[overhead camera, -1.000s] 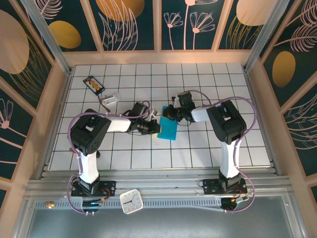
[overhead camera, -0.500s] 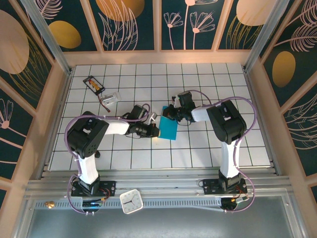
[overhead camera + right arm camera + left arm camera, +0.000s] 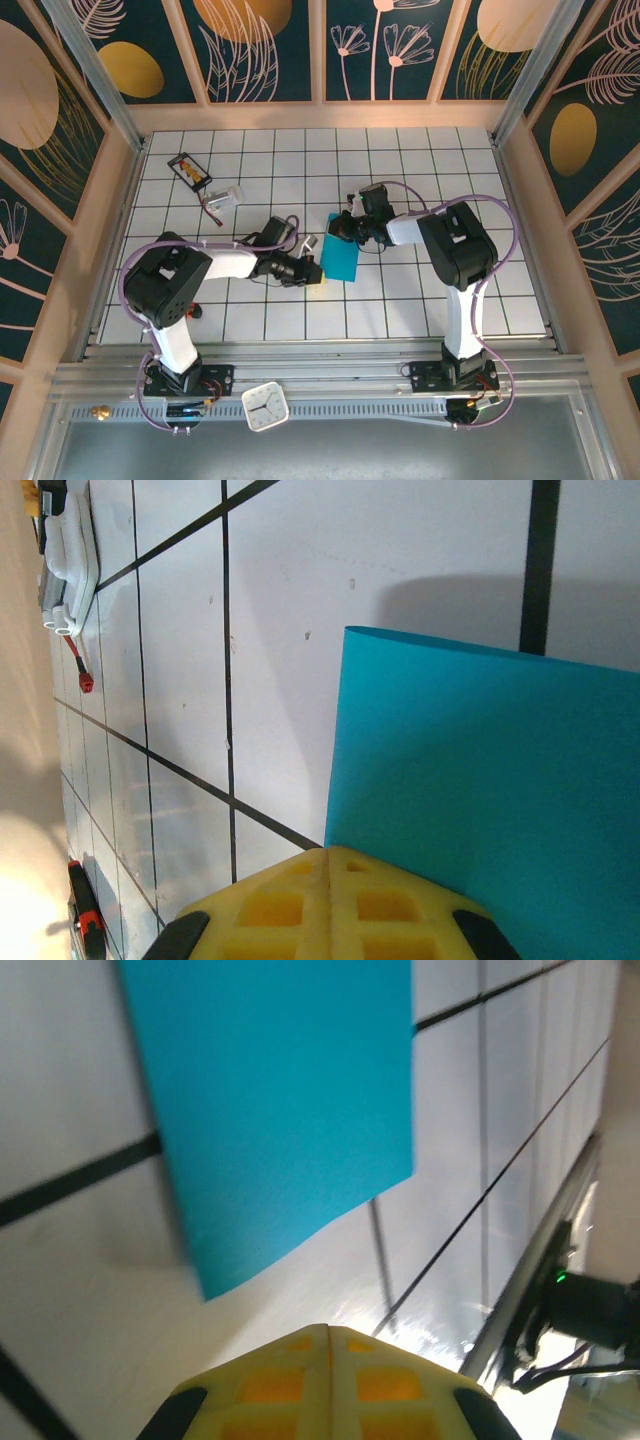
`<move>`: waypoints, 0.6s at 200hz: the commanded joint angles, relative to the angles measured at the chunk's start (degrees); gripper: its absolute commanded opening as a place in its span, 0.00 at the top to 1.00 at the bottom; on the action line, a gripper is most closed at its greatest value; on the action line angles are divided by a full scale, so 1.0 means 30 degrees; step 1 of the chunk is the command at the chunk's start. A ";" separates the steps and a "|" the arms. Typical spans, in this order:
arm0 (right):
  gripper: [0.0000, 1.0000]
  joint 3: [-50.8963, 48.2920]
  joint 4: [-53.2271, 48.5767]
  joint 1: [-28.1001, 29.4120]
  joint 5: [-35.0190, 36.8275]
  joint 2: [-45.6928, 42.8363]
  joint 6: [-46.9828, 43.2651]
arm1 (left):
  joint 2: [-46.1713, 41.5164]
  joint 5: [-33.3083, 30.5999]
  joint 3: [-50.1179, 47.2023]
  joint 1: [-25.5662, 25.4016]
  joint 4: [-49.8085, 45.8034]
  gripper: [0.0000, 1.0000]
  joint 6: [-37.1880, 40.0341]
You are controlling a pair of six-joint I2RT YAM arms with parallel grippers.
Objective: Fold a paper plane with a square sheet of paper (pick it up from the middle)
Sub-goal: First fold in half a square sheet of paper at the center of the table.
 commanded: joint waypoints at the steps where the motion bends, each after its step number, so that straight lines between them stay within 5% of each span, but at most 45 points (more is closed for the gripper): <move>1: 1.00 -0.0446 -0.2136 -0.0462 0.1726 0.1215 -0.0747 | 0.0084 -0.0474 0.1068 0.0218 0.2077 1.00 -0.1889; 61: 1.00 -0.0525 -0.2082 -0.0491 0.1689 0.1191 -0.0780 | 0.2763 -0.2475 0.3699 0.0620 0.0550 1.00 -0.0959; 120: 1.00 0.0303 -0.2297 -0.0488 0.1252 0.1267 -0.0864 | 0.3511 -0.3140 0.3026 0.0597 -0.0724 1.00 0.0187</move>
